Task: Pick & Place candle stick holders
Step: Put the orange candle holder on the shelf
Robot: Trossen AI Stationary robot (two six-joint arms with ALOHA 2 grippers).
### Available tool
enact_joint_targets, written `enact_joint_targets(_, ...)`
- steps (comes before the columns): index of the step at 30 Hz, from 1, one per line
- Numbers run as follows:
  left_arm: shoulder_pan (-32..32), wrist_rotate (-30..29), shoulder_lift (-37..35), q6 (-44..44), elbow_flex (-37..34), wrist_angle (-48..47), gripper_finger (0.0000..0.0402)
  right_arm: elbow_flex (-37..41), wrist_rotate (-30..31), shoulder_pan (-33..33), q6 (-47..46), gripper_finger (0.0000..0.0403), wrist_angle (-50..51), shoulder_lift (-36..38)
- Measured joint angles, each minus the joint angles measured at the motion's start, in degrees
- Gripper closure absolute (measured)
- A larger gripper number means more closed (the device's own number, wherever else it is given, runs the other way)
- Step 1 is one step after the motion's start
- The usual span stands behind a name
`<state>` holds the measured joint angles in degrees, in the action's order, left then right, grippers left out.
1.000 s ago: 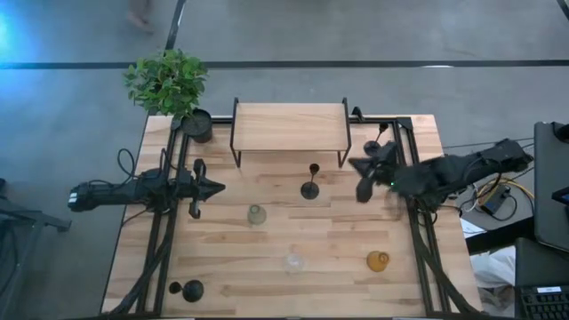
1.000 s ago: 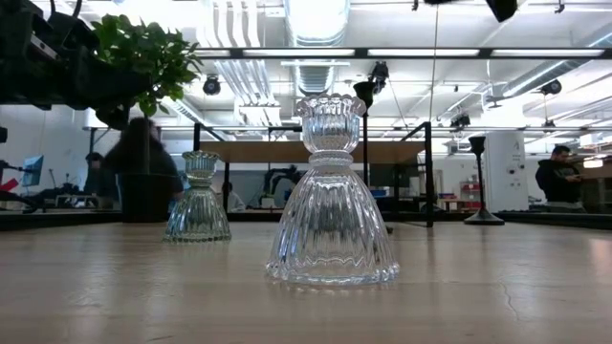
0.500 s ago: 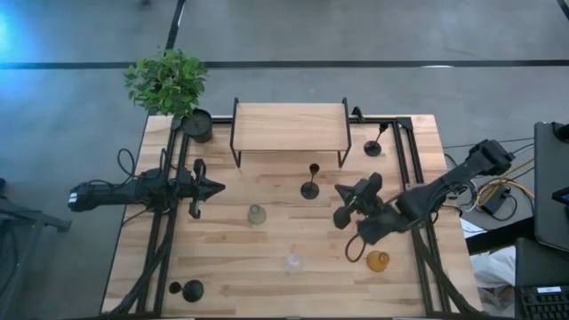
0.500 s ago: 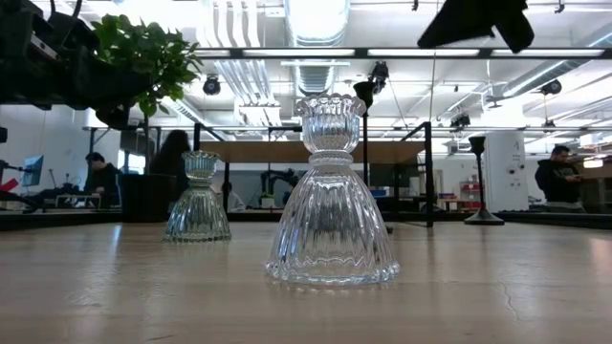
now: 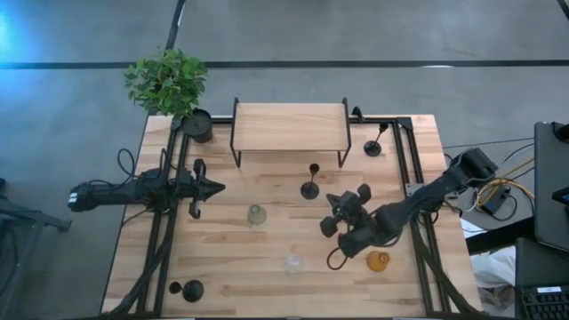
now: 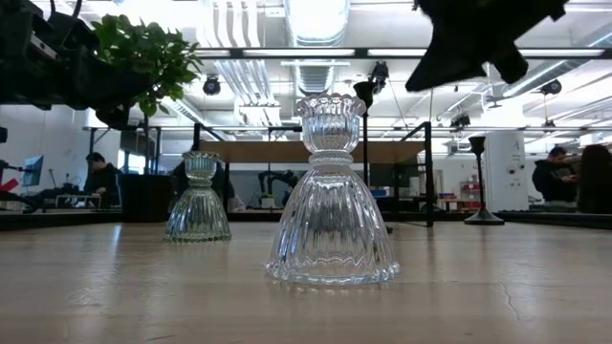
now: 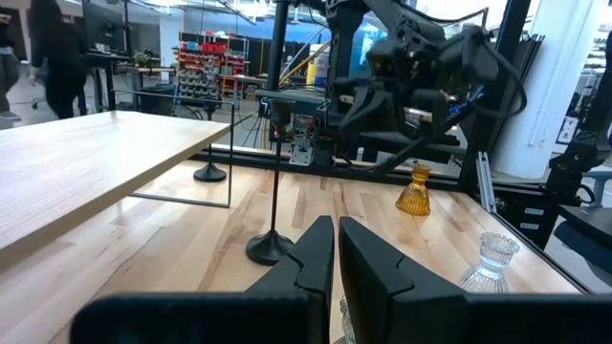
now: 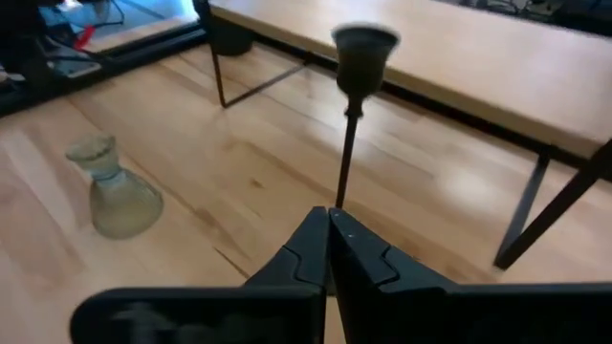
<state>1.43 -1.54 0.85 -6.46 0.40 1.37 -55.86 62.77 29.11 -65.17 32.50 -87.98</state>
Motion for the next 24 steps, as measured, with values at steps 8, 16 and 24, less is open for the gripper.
enact_joint_targets(8, 0.0, 0.0, 0.0, 0.0, 0.0, 0.0, 0.0376, 0.0, -0.6, -1.5, -5.4, 0.0392, 0.0, -3.5)
enact_joint_targets(16, 0.0, 0.0, 0.0, 0.0, 0.0, 0.0, 0.0376, 0.1, -2.9, -2.0, -5.0, 0.0334, 1.2, -2.8)
enact_joint_targets(24, 0.0, 0.0, 0.1, 0.0, 0.0, 0.0, 0.0376, 0.2, -10.6, -0.6, -10.3, 0.0260, 8.7, -2.3)
